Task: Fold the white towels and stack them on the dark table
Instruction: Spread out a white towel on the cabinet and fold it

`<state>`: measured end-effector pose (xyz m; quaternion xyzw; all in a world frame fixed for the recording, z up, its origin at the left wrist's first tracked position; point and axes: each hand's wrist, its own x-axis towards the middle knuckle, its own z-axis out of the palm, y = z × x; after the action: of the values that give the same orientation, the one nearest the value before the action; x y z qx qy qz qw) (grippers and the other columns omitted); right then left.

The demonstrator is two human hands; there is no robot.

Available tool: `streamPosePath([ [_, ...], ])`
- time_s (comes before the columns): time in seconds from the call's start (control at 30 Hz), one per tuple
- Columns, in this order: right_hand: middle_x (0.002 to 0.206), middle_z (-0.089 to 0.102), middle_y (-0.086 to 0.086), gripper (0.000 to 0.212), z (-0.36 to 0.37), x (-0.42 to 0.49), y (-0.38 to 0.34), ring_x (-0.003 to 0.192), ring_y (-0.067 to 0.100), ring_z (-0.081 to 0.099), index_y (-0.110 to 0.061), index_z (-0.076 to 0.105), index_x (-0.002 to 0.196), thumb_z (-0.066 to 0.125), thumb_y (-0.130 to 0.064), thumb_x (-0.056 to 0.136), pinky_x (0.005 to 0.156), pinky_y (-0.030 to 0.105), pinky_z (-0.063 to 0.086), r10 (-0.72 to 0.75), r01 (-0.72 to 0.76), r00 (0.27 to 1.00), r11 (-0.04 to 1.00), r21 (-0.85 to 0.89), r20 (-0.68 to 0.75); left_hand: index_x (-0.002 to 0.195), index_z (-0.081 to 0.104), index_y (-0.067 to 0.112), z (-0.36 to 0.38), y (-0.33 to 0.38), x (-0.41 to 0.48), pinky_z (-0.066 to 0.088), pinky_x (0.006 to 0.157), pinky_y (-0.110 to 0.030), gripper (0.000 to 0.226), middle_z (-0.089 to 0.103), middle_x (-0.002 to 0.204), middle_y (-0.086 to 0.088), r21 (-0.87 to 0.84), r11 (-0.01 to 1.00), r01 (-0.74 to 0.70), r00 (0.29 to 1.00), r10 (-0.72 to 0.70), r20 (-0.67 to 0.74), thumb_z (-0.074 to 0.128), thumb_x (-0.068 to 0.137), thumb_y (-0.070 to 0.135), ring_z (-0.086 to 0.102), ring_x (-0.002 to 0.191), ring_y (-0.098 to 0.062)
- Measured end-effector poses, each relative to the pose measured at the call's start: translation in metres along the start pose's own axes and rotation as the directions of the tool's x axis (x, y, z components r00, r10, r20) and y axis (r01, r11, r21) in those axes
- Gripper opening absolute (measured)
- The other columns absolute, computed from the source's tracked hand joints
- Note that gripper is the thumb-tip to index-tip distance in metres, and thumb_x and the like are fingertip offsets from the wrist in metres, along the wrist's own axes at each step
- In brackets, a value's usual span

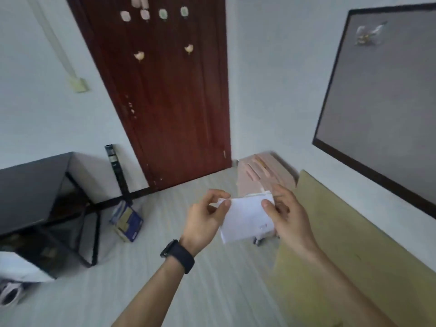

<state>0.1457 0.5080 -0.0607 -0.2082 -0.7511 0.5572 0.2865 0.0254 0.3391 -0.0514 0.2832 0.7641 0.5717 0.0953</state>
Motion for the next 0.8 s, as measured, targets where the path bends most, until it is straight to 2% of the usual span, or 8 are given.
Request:
streamPosePath([
  [0.13, 0.096, 0.076, -0.008, 0.014, 0.168, 0.003, -0.057, 0.094, 0.009, 0.07, -0.018, 0.07, 0.103, 0.07, -0.012, 0.09, 0.079, 0.018, 0.052, -0.054, 0.043, 0.95, 0.998, 0.043, 0.308, 0.104, 0.063, 0.034, -0.177, -0.041, -0.028, 0.053, 0.073, -0.03, 0.021, 0.067, 0.09, 0.006, 0.004, 0.998, 0.063, 0.995, -0.062, -0.076, 0.064, 0.089, 0.021, 0.064, 0.074, -0.017],
  [0.23, 0.098, 0.075, -0.011, 0.017, 0.29, -0.01, -0.098, 0.096, 0.007, 0.07, -0.024, 0.069, 0.102, 0.072, -0.014, 0.089, 0.084, 0.023, 0.054, -0.135, 0.122, 0.881, 0.991, 0.058, 0.454, 0.112, 0.061, 0.033, -0.294, -0.069, -0.051, 0.053, 0.069, -0.023, 0.036, 0.066, 0.099, 0.008, -0.027, 0.985, 0.173, 0.982, -0.174, -0.067, 0.07, 0.077, 0.029, 0.066, 0.081, -0.011],
  [0.37, 0.096, 0.074, -0.015, 0.027, 0.434, -0.034, -0.146, 0.089, 0.006, 0.071, -0.031, 0.068, 0.106, 0.074, -0.015, 0.086, 0.074, 0.024, 0.056, -0.198, 0.189, 0.765, 0.979, 0.08, 0.613, 0.107, 0.062, 0.047, -0.421, -0.098, -0.078, 0.053, 0.076, -0.02, 0.036, 0.069, 0.098, 0.021, 0.054, 0.97, 0.237, 0.969, -0.232, -0.09, 0.08, 0.077, 0.039, 0.066, 0.089, 0.002],
  [0.47, 0.096, 0.072, -0.011, 0.038, 0.52, -0.045, -0.17, 0.088, 0.01, 0.071, -0.033, 0.064, 0.114, 0.077, -0.012, 0.084, 0.068, 0.035, 0.059, -0.205, 0.18, 0.677, 0.977, 0.11, 0.707, 0.104, 0.07, 0.037, -0.497, -0.119, -0.09, 0.045, 0.063, -0.014, 0.03, 0.07, 0.084, 0.017, 0.192, 0.941, 0.28, 0.946, -0.236, -0.224, 0.075, 0.078, 0.053, 0.062, 0.072, 0.002],
  [0.53, 0.098, 0.072, -0.006, 0.044, 0.577, -0.047, -0.182, 0.09, 0.013, 0.071, -0.033, 0.061, 0.119, 0.078, -0.014, 0.083, 0.063, 0.042, 0.06, -0.193, 0.149, 0.625, 0.981, 0.127, 0.756, 0.097, 0.072, 0.032, -0.546, -0.135, -0.096, 0.039, 0.057, -0.01, 0.027, 0.067, 0.076, 0.017, 0.208, 0.93, 0.302, 0.92, -0.227, -0.318, 0.073, 0.08, 0.053, 0.058, 0.065, 0.002],
  [0.63, 0.103, 0.072, -0.006, 0.049, 0.657, -0.044, -0.193, 0.095, 0.011, 0.07, -0.034, 0.059, 0.122, 0.081, -0.018, 0.08, 0.07, 0.038, 0.06, -0.17, 0.107, 0.553, 0.985, 0.133, 0.815, 0.088, 0.072, 0.034, -0.609, -0.161, -0.102, 0.04, 0.06, -0.013, 0.012, 0.067, 0.074, 0.02, 0.142, 0.94, 0.312, 0.888, -0.235, -0.395, 0.074, 0.083, 0.044, 0.059, 0.067, 0.001],
  [0.7, 0.103, 0.073, -0.005, 0.047, 0.71, -0.042, -0.197, 0.096, 0.01, 0.07, -0.029, 0.062, 0.119, 0.082, -0.015, 0.079, 0.075, 0.031, 0.056, -0.13, 0.079, 0.444, 0.991, 0.105, 0.887, 0.087, 0.072, 0.03, -0.653, -0.182, -0.102, 0.044, 0.061, -0.017, 0.007, 0.069, 0.076, 0.016, 0.069, 0.942, 0.328, 0.861, -0.268, -0.433, 0.074, 0.084, 0.037, 0.063, 0.07, -0.003],
  [0.8, 0.084, 0.07, -0.006, 0.023, 0.785, -0.035, -0.19, 0.078, 0.008, 0.064, -0.019, 0.071, 0.092, 0.081, -0.031, 0.075, 0.072, 0.03, 0.047, -0.066, 0.137, 0.303, 0.99, 0.025, 0.951, 0.086, 0.069, 0.022, -0.718, -0.211, -0.095, 0.047, 0.06, -0.021, 0.006, 0.066, 0.074, 0.013, -0.027, 0.929, 0.37, 0.815, -0.338, -0.471, 0.074, 0.085, 0.026, 0.066, 0.071, -0.009],
])
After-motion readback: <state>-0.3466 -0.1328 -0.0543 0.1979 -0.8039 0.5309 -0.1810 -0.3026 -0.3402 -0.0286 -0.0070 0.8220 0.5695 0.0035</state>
